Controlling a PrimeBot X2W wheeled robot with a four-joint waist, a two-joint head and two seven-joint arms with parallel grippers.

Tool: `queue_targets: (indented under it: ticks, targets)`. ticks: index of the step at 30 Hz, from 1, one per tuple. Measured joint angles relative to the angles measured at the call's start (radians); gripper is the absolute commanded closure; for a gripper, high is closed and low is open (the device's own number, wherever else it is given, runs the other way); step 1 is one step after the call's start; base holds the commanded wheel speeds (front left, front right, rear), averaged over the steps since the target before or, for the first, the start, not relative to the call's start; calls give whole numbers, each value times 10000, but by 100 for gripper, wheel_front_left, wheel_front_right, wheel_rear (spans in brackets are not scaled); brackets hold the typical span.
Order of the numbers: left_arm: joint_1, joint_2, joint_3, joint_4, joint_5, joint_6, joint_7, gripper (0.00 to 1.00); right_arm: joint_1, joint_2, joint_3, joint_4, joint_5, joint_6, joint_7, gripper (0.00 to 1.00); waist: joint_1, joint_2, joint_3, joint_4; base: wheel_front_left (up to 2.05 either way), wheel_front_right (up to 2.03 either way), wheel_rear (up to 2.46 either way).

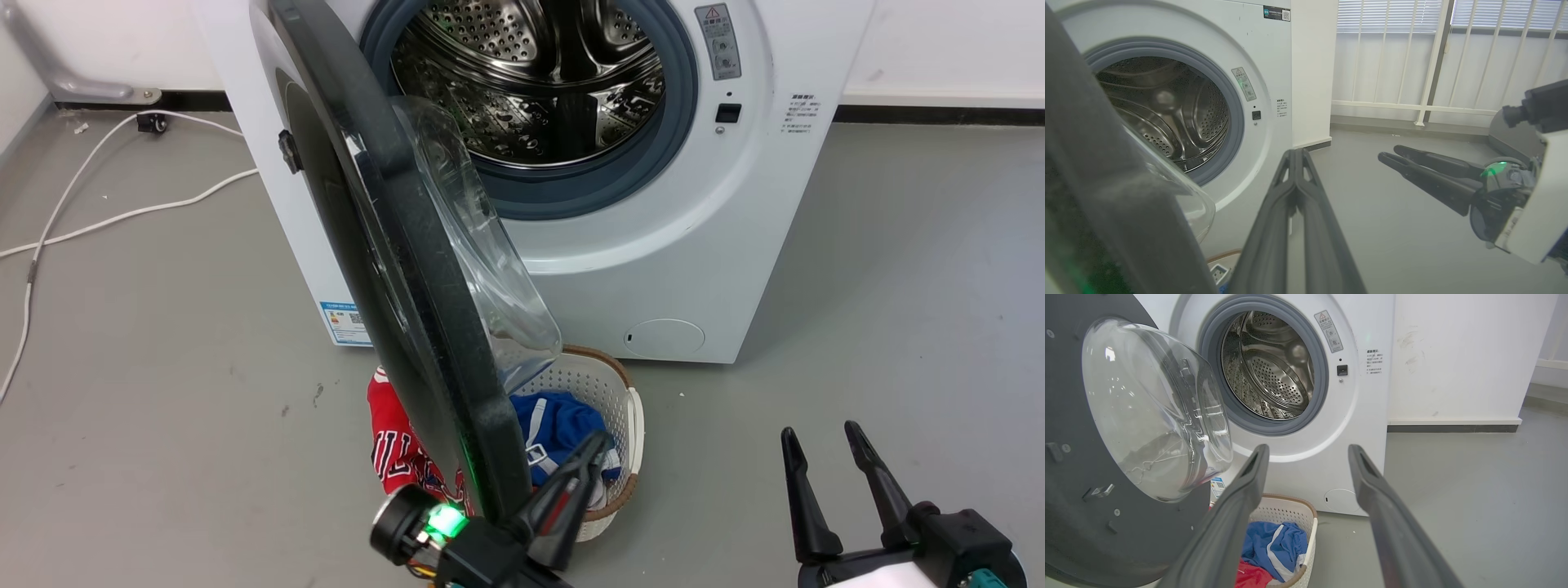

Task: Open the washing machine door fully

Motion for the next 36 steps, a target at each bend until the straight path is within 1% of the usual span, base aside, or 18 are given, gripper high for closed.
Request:
queue_targets:
  ticks: [8,16,30,33,36]
  targets:
    - [-20,-2,957,474,-90,2,0,100,-62,0,13,19,6,0,-2,0,0,0,74,18,0,0,0]
    - [47,-102,1400,656,-79,-40,-33,100,-117,0,27,48,23,0,-2,0,0,0,65,181,0,0,0]
    - [806,-71,2153,84,27,238,-38,100,-27,0,84,105,121,0,-2,0,-1,0,110,1142,0,0,0]
    - [913,-67,2383,40,25,276,-38,100,-27,0,96,130,121,0,-2,0,0,0,143,1399,0,0,0]
    - [991,-15,2746,36,21,408,-33,100,-28,0,84,146,121,0,-2,0,0,0,189,1658,0,0,0]
